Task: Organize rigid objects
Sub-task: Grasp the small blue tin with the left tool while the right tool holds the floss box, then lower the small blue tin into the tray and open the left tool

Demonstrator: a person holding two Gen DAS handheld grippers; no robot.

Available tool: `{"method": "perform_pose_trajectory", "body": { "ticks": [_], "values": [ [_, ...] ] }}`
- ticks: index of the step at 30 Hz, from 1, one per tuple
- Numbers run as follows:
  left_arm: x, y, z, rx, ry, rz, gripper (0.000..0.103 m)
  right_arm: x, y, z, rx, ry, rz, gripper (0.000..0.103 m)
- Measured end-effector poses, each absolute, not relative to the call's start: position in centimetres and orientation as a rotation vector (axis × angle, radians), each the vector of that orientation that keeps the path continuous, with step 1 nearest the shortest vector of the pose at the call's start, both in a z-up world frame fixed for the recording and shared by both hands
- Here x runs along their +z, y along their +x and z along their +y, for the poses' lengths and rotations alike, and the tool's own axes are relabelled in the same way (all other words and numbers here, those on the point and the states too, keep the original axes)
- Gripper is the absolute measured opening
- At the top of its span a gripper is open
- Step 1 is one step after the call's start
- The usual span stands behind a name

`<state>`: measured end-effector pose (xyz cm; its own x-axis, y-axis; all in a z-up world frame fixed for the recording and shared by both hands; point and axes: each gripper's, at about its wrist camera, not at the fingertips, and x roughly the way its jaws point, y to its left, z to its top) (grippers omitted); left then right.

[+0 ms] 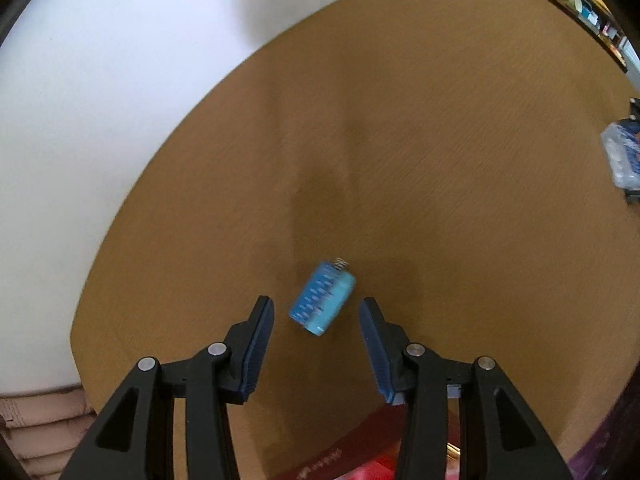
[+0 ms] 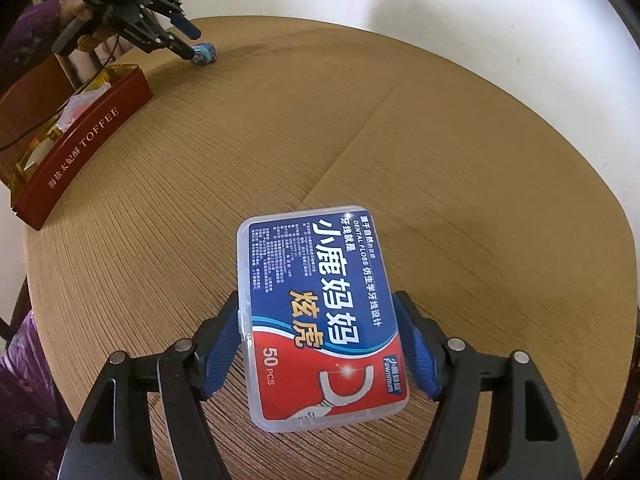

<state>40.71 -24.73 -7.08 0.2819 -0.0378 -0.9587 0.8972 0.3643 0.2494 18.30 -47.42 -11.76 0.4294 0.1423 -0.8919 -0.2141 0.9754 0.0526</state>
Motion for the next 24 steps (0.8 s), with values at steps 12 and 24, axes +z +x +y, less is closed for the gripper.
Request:
{"method": "perform_pose_trajectory", "body": {
  "ticks": [12,24],
  "values": [
    [-7.3,42.1,-24.1,-0.728,0.838,1.129,0.021,-12.3,19.5,-46.5,0.22,-0.071,1.127,0.081],
    [5.8,32.6,-17.8,-0.551,0.404,1.025,0.021,-12.4,19.1,-45.5,0.186,-0.076,1.082,0.06]
  ]
}}
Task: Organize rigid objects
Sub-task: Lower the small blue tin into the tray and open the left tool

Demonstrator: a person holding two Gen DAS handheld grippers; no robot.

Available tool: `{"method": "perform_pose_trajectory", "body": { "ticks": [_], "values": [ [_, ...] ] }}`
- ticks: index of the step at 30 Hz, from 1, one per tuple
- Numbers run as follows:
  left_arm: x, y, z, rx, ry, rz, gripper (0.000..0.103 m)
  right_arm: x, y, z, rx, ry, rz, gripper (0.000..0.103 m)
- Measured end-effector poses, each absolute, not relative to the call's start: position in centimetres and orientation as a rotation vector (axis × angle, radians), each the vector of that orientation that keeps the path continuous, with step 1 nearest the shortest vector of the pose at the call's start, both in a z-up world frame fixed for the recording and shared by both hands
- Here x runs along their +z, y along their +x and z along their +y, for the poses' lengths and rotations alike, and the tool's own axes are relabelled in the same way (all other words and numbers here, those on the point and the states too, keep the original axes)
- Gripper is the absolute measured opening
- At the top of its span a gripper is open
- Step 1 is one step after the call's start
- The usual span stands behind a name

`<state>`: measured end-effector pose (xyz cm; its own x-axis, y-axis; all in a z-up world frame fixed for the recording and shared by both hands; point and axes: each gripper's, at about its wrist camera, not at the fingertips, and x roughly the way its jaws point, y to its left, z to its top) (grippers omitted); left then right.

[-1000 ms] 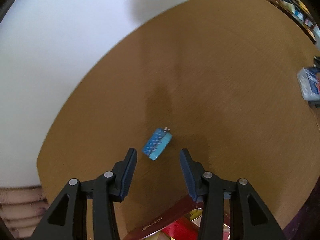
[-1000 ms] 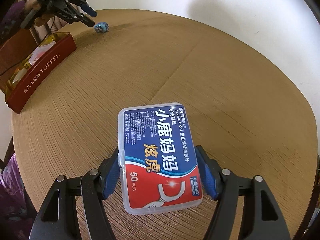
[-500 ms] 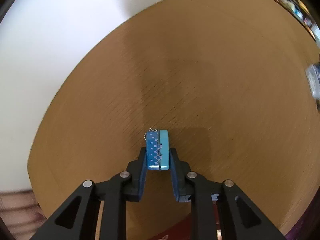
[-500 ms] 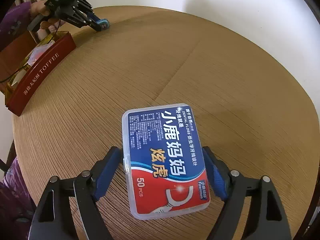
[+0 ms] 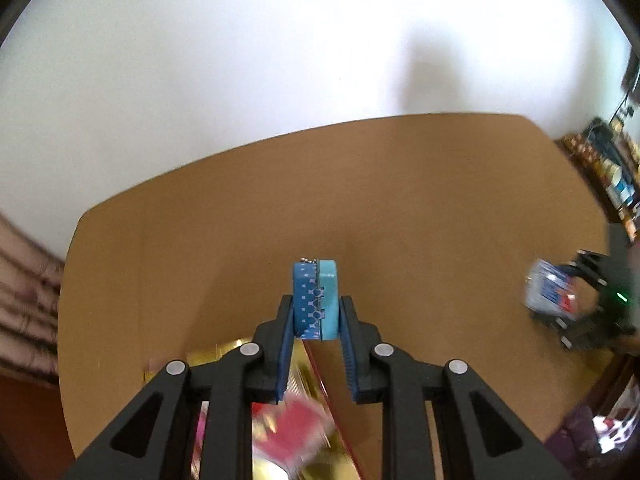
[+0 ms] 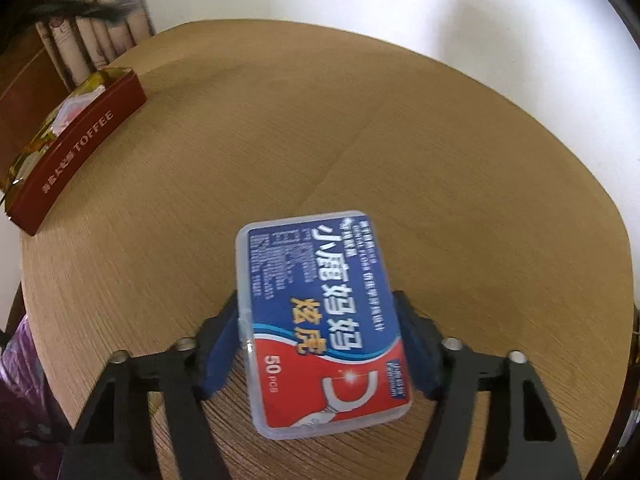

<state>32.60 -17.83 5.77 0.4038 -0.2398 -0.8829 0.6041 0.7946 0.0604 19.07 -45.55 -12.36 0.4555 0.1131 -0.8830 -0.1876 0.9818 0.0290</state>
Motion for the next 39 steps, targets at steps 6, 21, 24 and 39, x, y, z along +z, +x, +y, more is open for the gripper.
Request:
{"method": "perform_pose_trajectory", "body": {
  "ticks": [6,21,24,39],
  "values": [
    [8.1,22.9,-10.9,-0.485,0.254,1.062,0.021,-12.3,18.5,-44.9,0.143,-0.068,1.061,0.059],
    [1.7,18.2,-3.1,-0.337,0.096,1.139,0.021,-12.3,16.7,-44.4,0.085,0.015,1.037,0.059],
    [0.2,19.5,-1.9,-0.254,0.096,1.134,0.021,-12.3,16.7,-44.3,0.081,0.02,1.037,0.059],
    [-4.1,21.1,0.3,-0.176,0.129,1.204,0.022,-12.3,17.0,-44.2,0.084,0.012,1.044,0.059]
  ]
}}
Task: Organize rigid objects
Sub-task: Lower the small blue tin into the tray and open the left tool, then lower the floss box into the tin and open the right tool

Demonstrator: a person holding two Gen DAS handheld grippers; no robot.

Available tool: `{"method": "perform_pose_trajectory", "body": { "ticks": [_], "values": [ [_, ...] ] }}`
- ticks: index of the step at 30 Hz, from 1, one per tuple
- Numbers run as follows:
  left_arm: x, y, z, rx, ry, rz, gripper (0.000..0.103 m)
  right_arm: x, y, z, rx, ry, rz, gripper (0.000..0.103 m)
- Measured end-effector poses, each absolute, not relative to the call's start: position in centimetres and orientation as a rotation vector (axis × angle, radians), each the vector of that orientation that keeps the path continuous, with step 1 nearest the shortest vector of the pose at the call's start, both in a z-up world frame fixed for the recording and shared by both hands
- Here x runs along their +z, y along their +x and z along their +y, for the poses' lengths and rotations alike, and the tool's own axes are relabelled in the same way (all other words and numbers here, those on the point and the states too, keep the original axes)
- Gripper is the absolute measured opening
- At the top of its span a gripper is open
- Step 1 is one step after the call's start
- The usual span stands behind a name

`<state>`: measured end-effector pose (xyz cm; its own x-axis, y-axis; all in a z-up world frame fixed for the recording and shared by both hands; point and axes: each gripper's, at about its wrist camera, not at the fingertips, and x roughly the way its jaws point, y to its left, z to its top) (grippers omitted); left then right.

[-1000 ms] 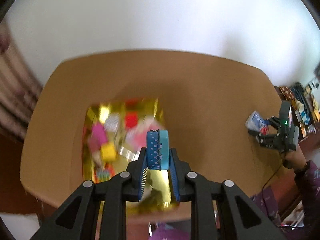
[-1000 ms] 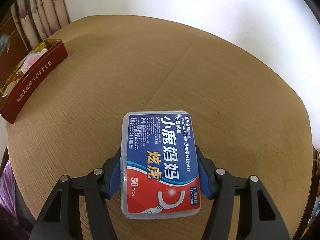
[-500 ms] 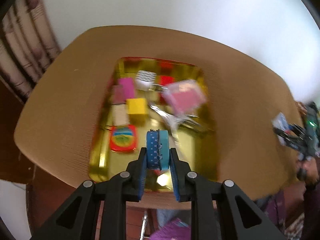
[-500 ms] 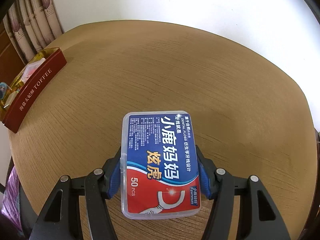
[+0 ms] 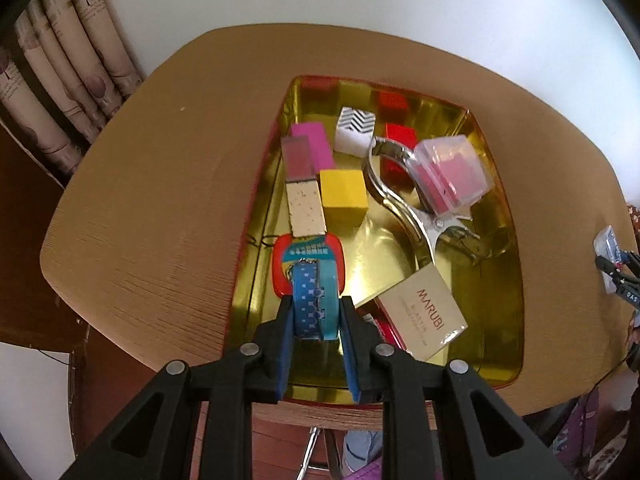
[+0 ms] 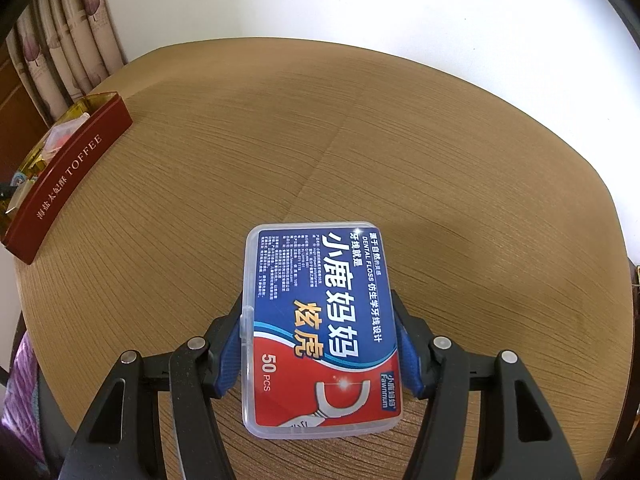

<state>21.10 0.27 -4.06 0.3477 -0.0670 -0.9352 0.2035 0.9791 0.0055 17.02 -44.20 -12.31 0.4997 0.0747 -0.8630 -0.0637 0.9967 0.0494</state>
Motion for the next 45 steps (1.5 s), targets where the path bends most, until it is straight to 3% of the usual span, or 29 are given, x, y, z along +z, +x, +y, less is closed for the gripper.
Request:
{"method": "perform_pose_trajectory", "body": {
  "ticks": [6,12,19,31,45],
  "values": [
    [-5.3,21.0,0.8,-0.163,0.092,1.223,0.029,-12.4,17.2,-44.2,0.08,0.012,1.05,0.059],
    [-4.1,19.0,2.1,-0.121,0.026,1.132,0.032,-12.3,17.2,-44.1,0.077,0.008,1.056,0.06],
    [-2.9,15.0,0.7,-0.031,0.177,0.985,0.035,-12.3,17.6,-44.3,0.062,0.017,1.067,0.06],
    [-2.4,12.2,1.3,-0.019,0.179,0.917,0.038,-11.4,18.6,-44.0,0.056,0.117,1.07,0.06],
    [-1.5,11.4,2.7,-0.014,0.128,0.889,0.038,-0.8,22.3,-32.1,0.366,0.226,0.917,0.06]
  ]
}}
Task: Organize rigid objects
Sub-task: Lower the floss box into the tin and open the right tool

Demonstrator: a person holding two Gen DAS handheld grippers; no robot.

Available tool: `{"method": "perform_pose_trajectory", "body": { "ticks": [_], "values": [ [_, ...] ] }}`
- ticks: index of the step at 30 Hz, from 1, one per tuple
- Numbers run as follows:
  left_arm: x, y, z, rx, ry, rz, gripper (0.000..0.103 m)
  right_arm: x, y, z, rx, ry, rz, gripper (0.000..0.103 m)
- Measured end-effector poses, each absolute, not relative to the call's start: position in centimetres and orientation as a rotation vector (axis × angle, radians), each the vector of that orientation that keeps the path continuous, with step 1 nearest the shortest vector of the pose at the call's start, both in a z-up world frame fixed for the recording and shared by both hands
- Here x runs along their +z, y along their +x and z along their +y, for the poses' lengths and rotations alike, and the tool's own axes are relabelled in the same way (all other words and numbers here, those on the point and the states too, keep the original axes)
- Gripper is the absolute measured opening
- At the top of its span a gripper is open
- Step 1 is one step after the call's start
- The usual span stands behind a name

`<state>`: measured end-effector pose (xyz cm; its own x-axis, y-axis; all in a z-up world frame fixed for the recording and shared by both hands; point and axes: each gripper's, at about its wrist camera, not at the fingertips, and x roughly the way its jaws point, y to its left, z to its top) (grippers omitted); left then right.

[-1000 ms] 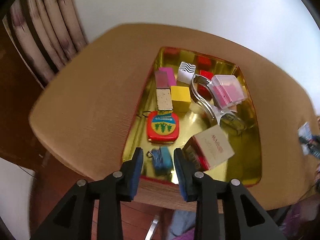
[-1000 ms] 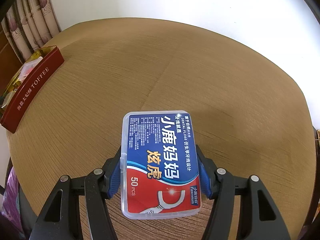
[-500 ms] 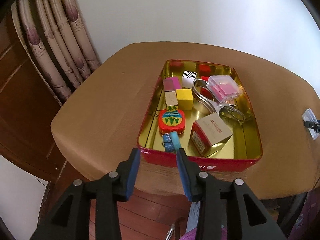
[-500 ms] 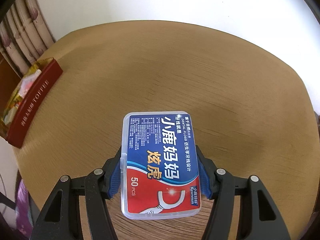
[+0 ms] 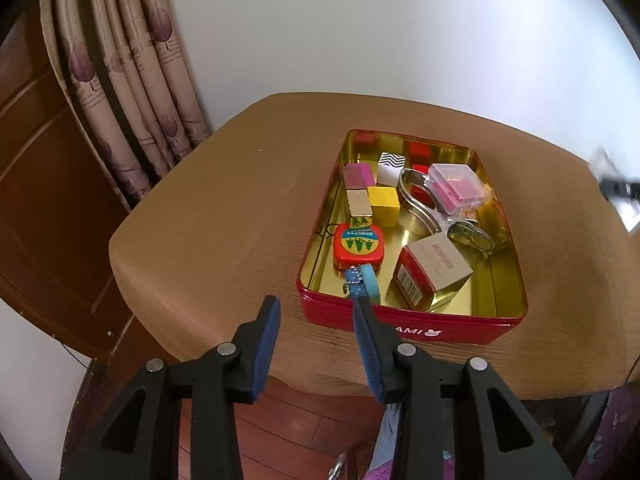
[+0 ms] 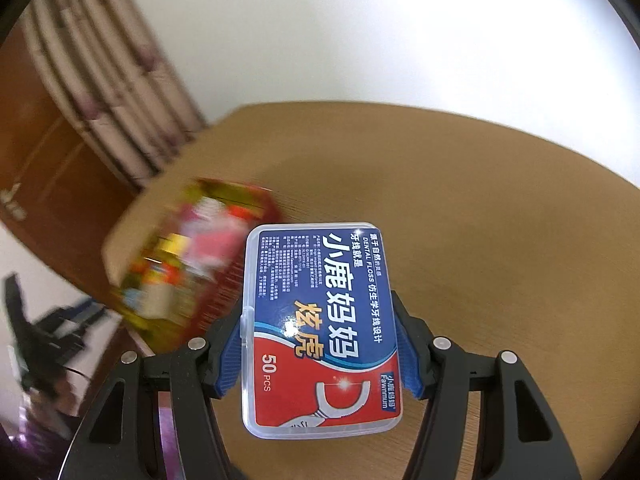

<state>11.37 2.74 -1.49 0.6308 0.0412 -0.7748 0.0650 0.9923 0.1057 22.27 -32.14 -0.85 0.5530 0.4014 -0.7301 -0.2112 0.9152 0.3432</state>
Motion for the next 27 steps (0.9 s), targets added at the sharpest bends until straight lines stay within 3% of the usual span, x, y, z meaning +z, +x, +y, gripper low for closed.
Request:
{"method": "perform_pose_trajectory", "body": {
  "ticks": [10,27],
  "values": [
    [-1.4,11.5,3.8,0.001,0.099,0.885,0.039,0.6,27.6,-16.5,0.606,0.164,0.931,0.06],
    [-3.1,12.4,5.6,0.036,0.038,0.918,0.039,-5.3,30.1,-10.5,0.524,0.119,0.969,0.063]
  ]
}}
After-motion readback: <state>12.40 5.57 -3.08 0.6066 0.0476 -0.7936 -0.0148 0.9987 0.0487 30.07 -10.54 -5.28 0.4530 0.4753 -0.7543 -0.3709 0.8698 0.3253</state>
